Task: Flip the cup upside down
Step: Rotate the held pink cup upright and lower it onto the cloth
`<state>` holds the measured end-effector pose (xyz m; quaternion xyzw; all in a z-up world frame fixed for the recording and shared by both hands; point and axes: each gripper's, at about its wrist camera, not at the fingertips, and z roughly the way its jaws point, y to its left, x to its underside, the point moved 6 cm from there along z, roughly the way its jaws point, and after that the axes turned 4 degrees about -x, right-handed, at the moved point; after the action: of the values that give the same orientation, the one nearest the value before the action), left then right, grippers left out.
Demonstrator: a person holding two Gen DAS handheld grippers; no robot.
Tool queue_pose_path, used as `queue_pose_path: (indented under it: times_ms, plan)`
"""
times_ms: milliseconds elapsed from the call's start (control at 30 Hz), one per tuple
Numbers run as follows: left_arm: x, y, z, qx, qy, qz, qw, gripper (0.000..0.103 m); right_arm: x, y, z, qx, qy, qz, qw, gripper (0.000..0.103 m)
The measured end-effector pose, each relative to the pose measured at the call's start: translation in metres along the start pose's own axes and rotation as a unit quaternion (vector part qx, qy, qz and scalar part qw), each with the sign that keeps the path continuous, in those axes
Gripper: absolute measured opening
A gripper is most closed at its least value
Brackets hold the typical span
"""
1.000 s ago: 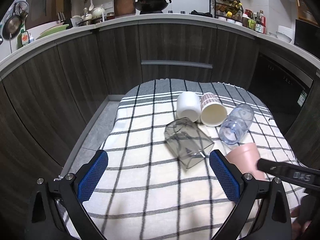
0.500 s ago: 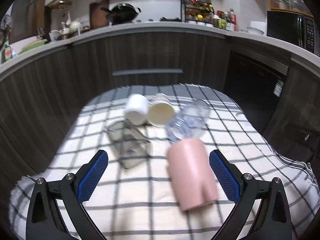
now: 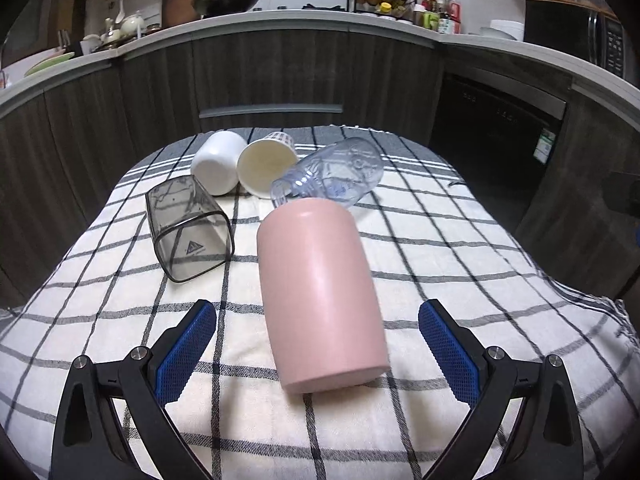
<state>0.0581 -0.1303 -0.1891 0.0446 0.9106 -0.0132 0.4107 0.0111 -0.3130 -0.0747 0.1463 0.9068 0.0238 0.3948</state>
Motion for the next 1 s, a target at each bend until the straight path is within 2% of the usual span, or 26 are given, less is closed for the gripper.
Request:
queue_pose_path:
  times_ms: [233,333,433,467,700,833,900,1000]
  plan:
    - [0.006,0.000,0.012,-0.013,0.003,0.003,0.9999,0.098,0.007,-0.004,0.011,-0.002,0.016,0.010,1.000,0.089]
    - [0.008,0.002,0.019,-0.014,0.009,-0.002,0.9999,0.090,0.011,-0.002,0.016,-0.004,0.027,0.011,1.000,0.089]
    - [0.011,0.002,0.026,-0.010,0.018,-0.002,0.9998,0.076,0.014,-0.002,0.020,-0.005,0.033,0.011,0.999,0.089]
    - [0.012,0.001,0.026,-0.006,0.019,0.000,0.9998,0.068,0.015,-0.002,0.022,-0.006,0.035,0.011,0.999,0.089]
    - [0.008,0.003,0.024,-0.004,0.023,0.001,0.9997,0.068,0.015,-0.001,0.024,-0.003,0.038,0.010,0.999,0.089]
    - [-0.003,0.007,0.010,-0.001,0.025,0.022,0.9994,0.067,0.011,0.005,0.020,-0.005,0.031,0.001,0.999,0.089]
    - [-0.011,0.012,0.004,-0.003,0.040,0.035,0.9986,0.067,0.009,0.009,0.018,-0.007,0.032,0.002,0.999,0.089]
    - [-0.021,0.023,0.000,-0.005,0.088,0.062,0.9942,0.067,0.002,0.019,0.021,-0.027,0.054,0.028,0.998,0.089]
